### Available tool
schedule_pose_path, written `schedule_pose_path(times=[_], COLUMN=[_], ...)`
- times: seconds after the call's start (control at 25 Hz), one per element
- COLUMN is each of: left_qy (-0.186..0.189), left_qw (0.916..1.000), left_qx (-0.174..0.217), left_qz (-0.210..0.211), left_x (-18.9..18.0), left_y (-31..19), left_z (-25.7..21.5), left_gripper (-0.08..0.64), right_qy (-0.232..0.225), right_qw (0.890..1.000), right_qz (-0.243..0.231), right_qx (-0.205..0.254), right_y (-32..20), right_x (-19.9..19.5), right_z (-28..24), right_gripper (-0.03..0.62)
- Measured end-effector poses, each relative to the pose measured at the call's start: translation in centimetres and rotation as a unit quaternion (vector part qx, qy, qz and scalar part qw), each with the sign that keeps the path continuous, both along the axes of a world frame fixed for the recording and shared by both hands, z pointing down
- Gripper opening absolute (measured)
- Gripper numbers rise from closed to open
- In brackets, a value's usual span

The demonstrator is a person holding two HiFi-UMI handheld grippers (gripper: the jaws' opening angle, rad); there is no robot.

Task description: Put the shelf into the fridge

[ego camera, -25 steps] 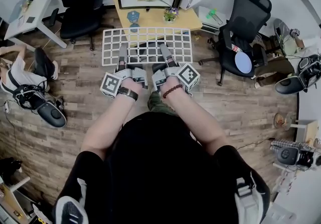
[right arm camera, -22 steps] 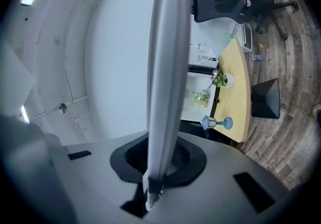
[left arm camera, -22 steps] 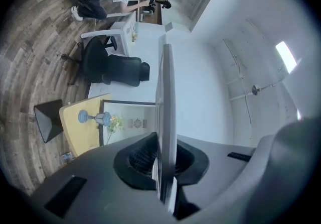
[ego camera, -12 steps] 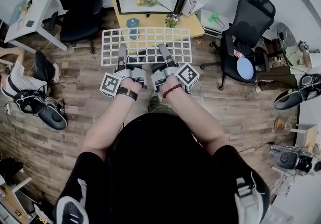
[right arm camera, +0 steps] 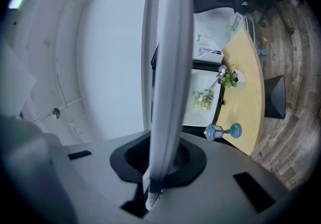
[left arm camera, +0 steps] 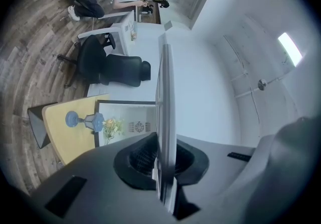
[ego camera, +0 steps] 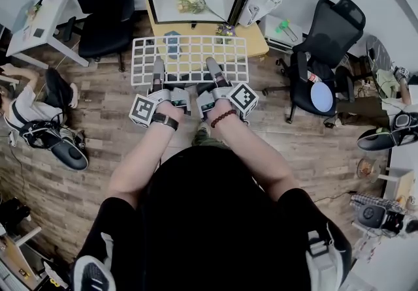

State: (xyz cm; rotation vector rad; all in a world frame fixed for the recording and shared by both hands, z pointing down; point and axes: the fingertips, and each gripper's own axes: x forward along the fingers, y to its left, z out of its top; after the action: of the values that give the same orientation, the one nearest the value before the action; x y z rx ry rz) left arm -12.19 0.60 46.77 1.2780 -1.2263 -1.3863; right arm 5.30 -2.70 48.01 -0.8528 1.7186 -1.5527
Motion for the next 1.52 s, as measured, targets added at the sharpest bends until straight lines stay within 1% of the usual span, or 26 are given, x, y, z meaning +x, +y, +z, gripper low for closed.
schedule_pose_path(times=[0.16,0.28,0.32,0.44,0.56,0.64,0.76,0.88,0.92,1.0,1.04,1.16,1.32,1.52], left_qy=[-0.010,-0.039,-0.039,-0.019,-0.027,-0.016,-0.029,-0.015,-0.018,-0.038,-0.039,-0.017,-0.019,-0.018], left_qw=[0.9999,0.9990,0.9990,0.9996,0.9993,0.9995,0.9991,0.9994,0.9993,0.9986,0.9985,0.9992,0.9993,0.9994], left_qx=[-0.004,-0.018,-0.019,-0.010,-0.015,-0.007,-0.006,-0.002,-0.003,-0.014,-0.016,-0.005,0.002,-0.003], left_qz=[-0.004,-0.008,-0.010,-0.016,-0.022,-0.027,-0.031,-0.033,-0.033,-0.034,-0.035,-0.036,-0.033,-0.028], left_x=[0.1,-0.6,-0.5,0.5,0.5,0.9,0.9,1.4,1.3,1.0,1.0,1.6,1.2,0.8], left_y=[-2.0,-2.9,-3.2,-4.5,-5.4,-6.0,-7.0,-8.1,-8.4,-8.7,-8.9,-9.5,-9.3,-11.7], left_z=[0.5,2.4,2.4,1.1,1.8,1.2,1.8,1.3,1.6,2.7,2.8,1.4,1.4,1.2], left_gripper=[0.035,0.035,0.035,0.035,0.035,0.035,0.035,0.035,0.035,0.035,0.035,0.035,0.035,0.035], right_qy=[0.001,0.003,0.002,0.001,-0.005,-0.007,-0.008,-0.009,-0.009,-0.010,-0.010,-0.010,-0.008,-0.010], right_qw=[1.000,1.000,1.000,1.000,1.000,1.000,1.000,0.999,0.999,0.999,0.999,0.999,0.999,0.999], right_qz=[-0.006,-0.011,-0.012,-0.017,-0.023,-0.026,-0.030,-0.036,-0.037,-0.037,-0.037,-0.041,-0.040,-0.036], right_qx=[-0.003,-0.001,-0.002,-0.004,-0.002,-0.004,-0.001,-0.002,-0.003,-0.005,-0.006,-0.005,0.002,-0.004], right_y=[-2.2,-3.5,-3.8,-5.1,-6.3,-6.9,-8.1,-9.2,-9.4,-9.9,-10.1,-10.8,-10.5,-12.7], right_x=[0.3,0.3,0.4,0.8,0.8,0.8,1.0,1.2,1.2,1.3,1.4,1.3,0.9,0.6], right_z=[0.4,0.5,0.6,0.8,0.9,1.0,1.2,1.5,1.6,1.7,1.7,1.7,1.7,1.6], right_gripper=[0.044,0.044,0.044,0.044,0.044,0.044,0.044,0.044,0.044,0.044,0.044,0.044,0.044,0.044])
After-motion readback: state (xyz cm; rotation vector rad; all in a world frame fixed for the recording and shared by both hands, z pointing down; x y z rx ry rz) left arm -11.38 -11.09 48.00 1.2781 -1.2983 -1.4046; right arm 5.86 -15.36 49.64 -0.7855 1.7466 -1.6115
